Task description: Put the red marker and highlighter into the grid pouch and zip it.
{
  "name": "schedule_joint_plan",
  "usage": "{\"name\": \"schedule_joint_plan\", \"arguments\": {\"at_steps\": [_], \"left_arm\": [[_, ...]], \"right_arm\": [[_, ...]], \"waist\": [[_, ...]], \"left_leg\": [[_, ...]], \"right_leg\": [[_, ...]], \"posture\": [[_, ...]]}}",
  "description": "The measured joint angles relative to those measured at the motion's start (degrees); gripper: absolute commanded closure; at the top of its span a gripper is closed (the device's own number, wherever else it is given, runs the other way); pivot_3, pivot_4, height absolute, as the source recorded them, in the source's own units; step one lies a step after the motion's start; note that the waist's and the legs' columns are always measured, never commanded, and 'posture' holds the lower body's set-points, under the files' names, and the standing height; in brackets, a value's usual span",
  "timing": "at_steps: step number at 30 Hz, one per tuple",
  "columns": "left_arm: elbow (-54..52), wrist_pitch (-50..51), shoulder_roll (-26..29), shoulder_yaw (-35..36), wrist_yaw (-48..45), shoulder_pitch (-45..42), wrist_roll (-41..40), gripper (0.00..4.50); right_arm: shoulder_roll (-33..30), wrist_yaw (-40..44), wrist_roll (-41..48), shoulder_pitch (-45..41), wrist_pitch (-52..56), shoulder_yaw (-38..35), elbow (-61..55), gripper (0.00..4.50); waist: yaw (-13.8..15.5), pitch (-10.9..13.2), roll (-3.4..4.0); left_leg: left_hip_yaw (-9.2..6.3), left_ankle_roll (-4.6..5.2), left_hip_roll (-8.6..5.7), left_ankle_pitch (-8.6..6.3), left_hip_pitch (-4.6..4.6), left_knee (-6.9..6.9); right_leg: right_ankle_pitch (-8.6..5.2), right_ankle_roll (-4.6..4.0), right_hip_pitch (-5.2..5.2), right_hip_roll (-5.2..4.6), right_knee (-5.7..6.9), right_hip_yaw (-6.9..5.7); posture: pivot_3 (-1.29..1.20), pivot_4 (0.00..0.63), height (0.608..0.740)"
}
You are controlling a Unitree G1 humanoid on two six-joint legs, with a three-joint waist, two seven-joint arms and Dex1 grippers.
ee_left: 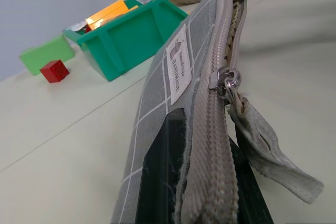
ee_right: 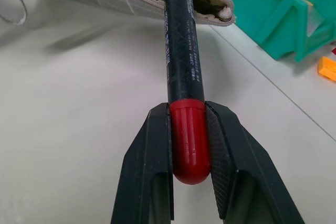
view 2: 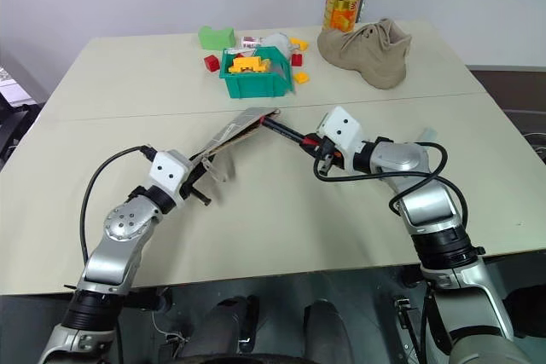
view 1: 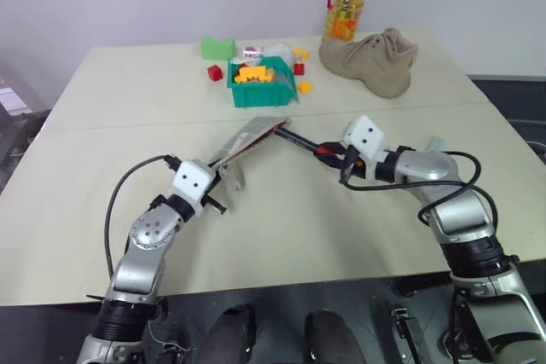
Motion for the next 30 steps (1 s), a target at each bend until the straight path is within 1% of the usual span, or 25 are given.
{"name": "schedule_joint_plan", "arguments": {"at_steps": [4,7,10,16,19,21,23,25,26,28,30], "left_arm": [[-0.54,-0.79,1.25,-0.56,-1.42,1.15,0.19,4.50],[-0.86,-2.05,3.15,-1.43,-3.55,2.11,0.56,4.50],[-0.91,-2.67,3.81,-1.82,-5.55,2.05,0.05,4.50],[-1.72,-3.62,5.67,-4.27,-12.16,1.30,-1.42,4.50],[-2.06,-3.62,6.13,-4.56,-13.92,1.17,-1.73,4.50],[-2.06,-3.62,6.35,-4.53,-14.40,1.13,-1.74,4.50],[-2.13,-3.61,6.17,-4.87,-14.71,1.09,-1.74,4.50],[-2.37,-3.56,5.78,-4.98,-14.46,1.10,-1.73,4.50],[-2.45,-3.47,5.67,-4.93,-14.15,1.13,-1.74,4.50],[-2.61,-3.31,5.08,-4.62,-13.31,1.33,-1.90,4.50],[-2.61,-3.11,4.00,-4.50,-11.88,1.43,-1.92,4.50]], "right_arm": [[-1.62,1.42,-1.86,-0.61,-1.51,2.57,0.00,4.15],[-5.78,3.65,-6.11,-2.01,-6.42,5.60,-0.01,4.15],[-7.76,5.44,-9.83,-3.47,-12.62,8.07,-0.02,4.15],[-7.72,9.28,-15.70,-6.52,-23.31,13.70,0.00,4.15],[-7.01,9.80,-17.51,-6.94,-25.05,14.66,0.01,4.15],[-6.29,9.98,-18.06,-6.94,-25.21,14.67,0.09,3.08],[-4.73,10.03,-17.82,-7.02,-24.99,14.63,0.05,2.21],[-3.75,10.31,-16.50,-6.94,-22.93,14.32,-0.21,1.11],[-3.51,10.41,-15.31,-6.61,-21.21,13.66,-0.91,0.68],[-3.41,10.61,-12.80,-5.34,-17.83,11.51,-2.71,0.68],[-3.49,10.35,-9.25,-3.58,-13.17,7.12,-3.67,0.68]], "waist": [[-0.02,0.00,0.00],[0.05,0.00,0.01],[-0.03,0.00,0.01],[-0.05,0.00,0.00],[0.02,0.01,0.00],[-0.02,0.01,0.00],[-0.05,0.00,0.00],[0.02,0.01,0.00],[0.08,0.00,0.00],[0.14,0.00,0.00],[0.23,0.00,0.00]], "left_leg": [[0.00,0.00,0.00,0.00,0.00,0.00],[0.00,0.00,0.00,0.00,0.00,0.00],[0.00,0.00,0.00,0.00,0.00,0.00],[0.00,0.00,0.01,0.00,0.00,0.01],[-0.01,0.00,0.00,0.00,0.00,0.02],[-0.01,0.00,0.01,0.00,0.00,0.02],[-0.02,0.00,0.01,0.00,0.00,0.02],[-0.02,0.00,0.00,0.00,0.00,0.02],[-0.03,0.00,0.00,0.00,0.00,0.04],[-0.05,0.00,0.00,0.00,0.00,0.05],[-0.09,0.00,-0.01,0.00,0.00,0.09]], "right_leg": [[0.00,0.00,-0.01,0.00,0.00,0.00],[0.00,0.00,-0.01,0.00,-0.01,-0.01],[0.00,0.00,-0.01,0.00,-0.01,-0.02],[0.00,0.00,0.00,0.01,-0.01,-0.02],[0.00,0.00,0.00,0.00,-0.01,-0.02],[0.00,0.00,0.00,0.01,-0.01,-0.02],[0.00,0.00,0.00,0.01,0.00,-0.01],[0.00,0.00,0.01,0.01,0.00,-0.01],[0.00,0.00,0.02,0.00,0.00,-0.02],[0.00,0.00,0.04,0.00,-0.01,-0.02],[0.00,0.00,0.09,0.00,-0.01,-0.04]], "posture": [[0.00,0.150,0.740],[0.00,0.150,0.740],[0.00,0.150,0.740],[0.00,0.150,0.740],[0.00,0.150,0.740],[0.00,0.150,0.740],[0.00,0.150,0.740],[0.00,0.150,0.740],[0.00,0.150,0.740],[0.00,0.150,0.740],[0.00,0.150,0.740]]}}
